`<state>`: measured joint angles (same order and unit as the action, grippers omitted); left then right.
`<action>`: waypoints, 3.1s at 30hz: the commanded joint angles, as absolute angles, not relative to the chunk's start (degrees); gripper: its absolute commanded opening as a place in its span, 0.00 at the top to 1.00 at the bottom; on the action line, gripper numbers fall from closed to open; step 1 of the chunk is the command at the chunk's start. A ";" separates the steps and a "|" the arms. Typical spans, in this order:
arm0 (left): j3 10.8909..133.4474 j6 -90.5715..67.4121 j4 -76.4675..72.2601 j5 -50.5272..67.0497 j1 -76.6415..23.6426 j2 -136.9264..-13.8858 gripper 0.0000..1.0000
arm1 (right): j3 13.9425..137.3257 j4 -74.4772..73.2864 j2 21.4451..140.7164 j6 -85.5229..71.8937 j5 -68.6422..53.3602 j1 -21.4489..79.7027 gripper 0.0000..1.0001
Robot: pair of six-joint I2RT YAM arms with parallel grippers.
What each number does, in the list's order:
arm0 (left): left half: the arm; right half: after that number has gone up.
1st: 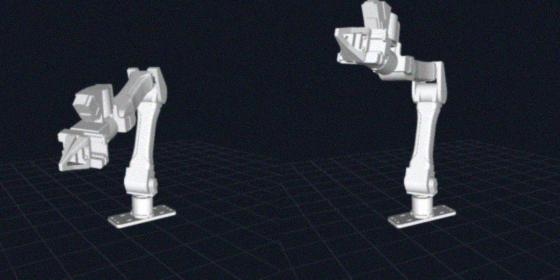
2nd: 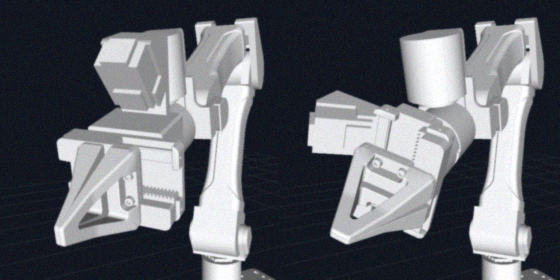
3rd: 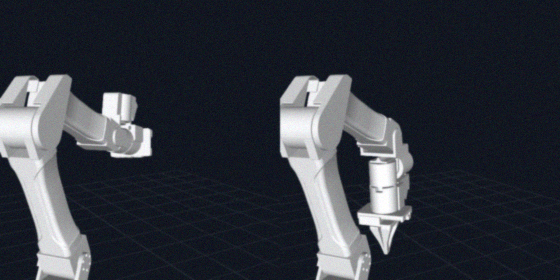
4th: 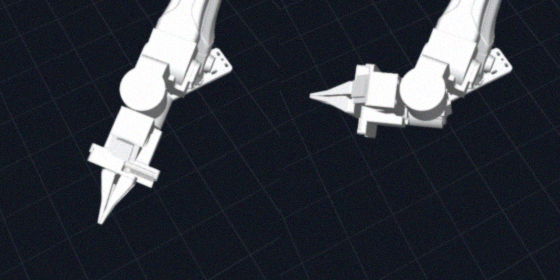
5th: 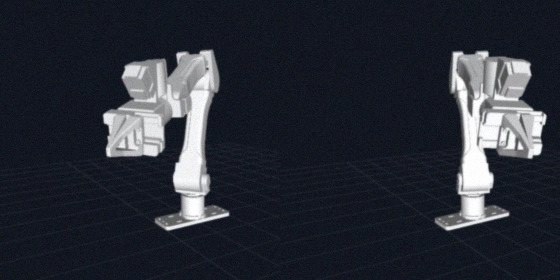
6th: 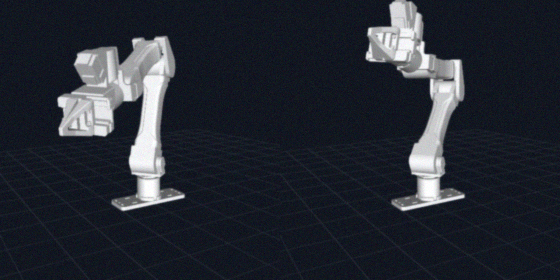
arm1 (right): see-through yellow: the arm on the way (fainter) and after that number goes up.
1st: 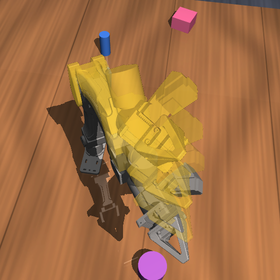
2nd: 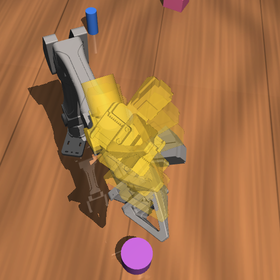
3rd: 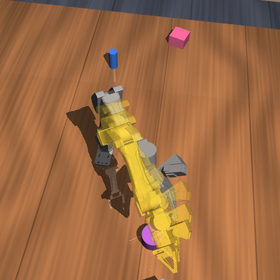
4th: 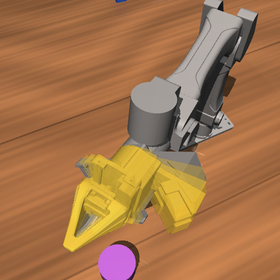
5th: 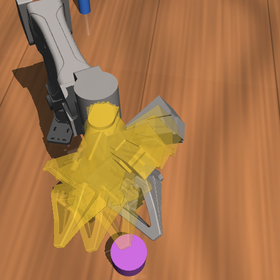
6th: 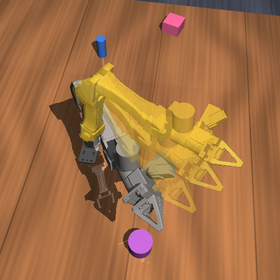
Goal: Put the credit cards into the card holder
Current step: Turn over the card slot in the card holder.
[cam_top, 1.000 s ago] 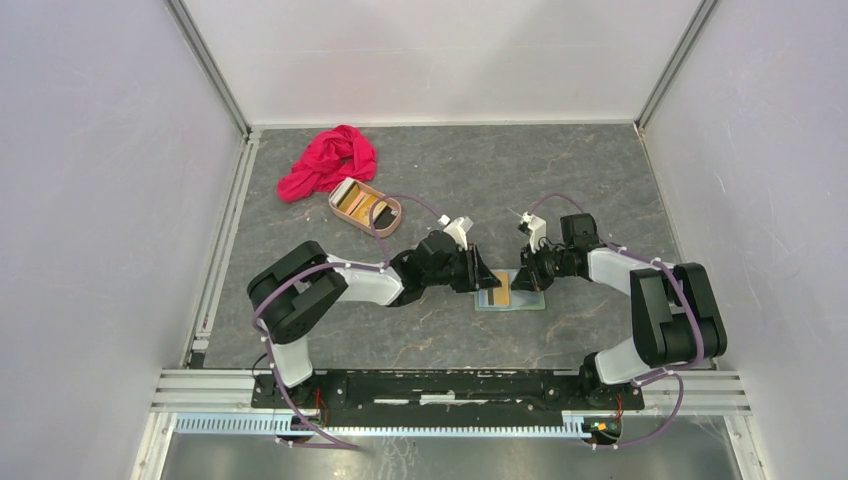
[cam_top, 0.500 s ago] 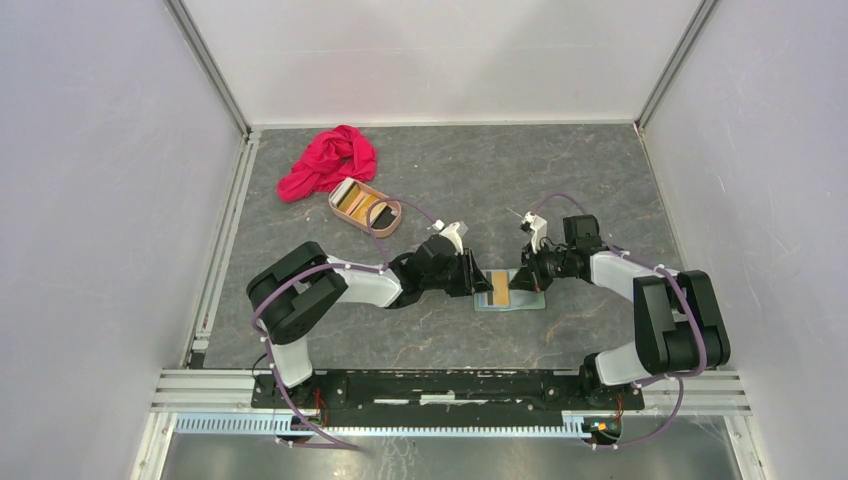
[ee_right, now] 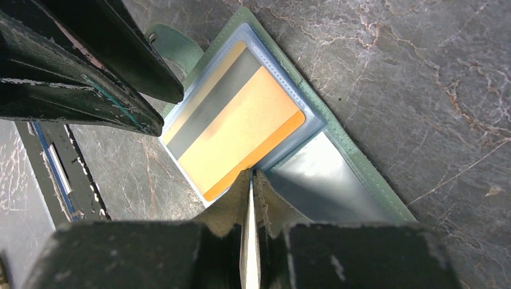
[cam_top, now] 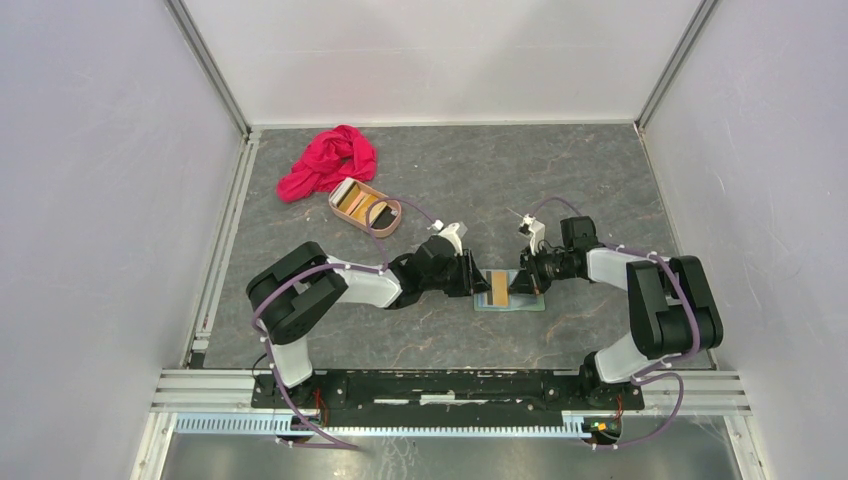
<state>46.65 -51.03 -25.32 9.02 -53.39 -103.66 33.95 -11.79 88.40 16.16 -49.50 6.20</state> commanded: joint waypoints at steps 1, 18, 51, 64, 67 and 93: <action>45.99 -47.82 -24.69 7.13 -53.61 -100.49 0.62 | 35.07 -12.17 90.37 17.08 -46.56 6.12 0.90; 45.89 -50.00 -26.12 8.41 -53.61 -101.05 0.62 | 35.16 -12.30 91.12 16.96 -45.44 6.03 0.90; 47.92 -51.35 -27.38 11.58 -54.32 -103.57 0.64 | 35.26 -12.44 91.09 16.98 -45.49 6.00 0.90; 47.14 -53.72 -34.74 14.67 -54.58 -102.58 0.65 | 35.33 -12.38 89.28 17.73 -47.00 6.02 0.85; 46.86 -54.88 -37.35 15.78 -54.58 -103.57 0.65 | 35.16 -12.30 87.65 18.08 -47.31 6.02 0.81; 51.31 -54.07 -34.35 15.19 -54.58 -106.82 0.67 | 33.32 -14.02 78.31 22.00 -60.46 1.67 0.22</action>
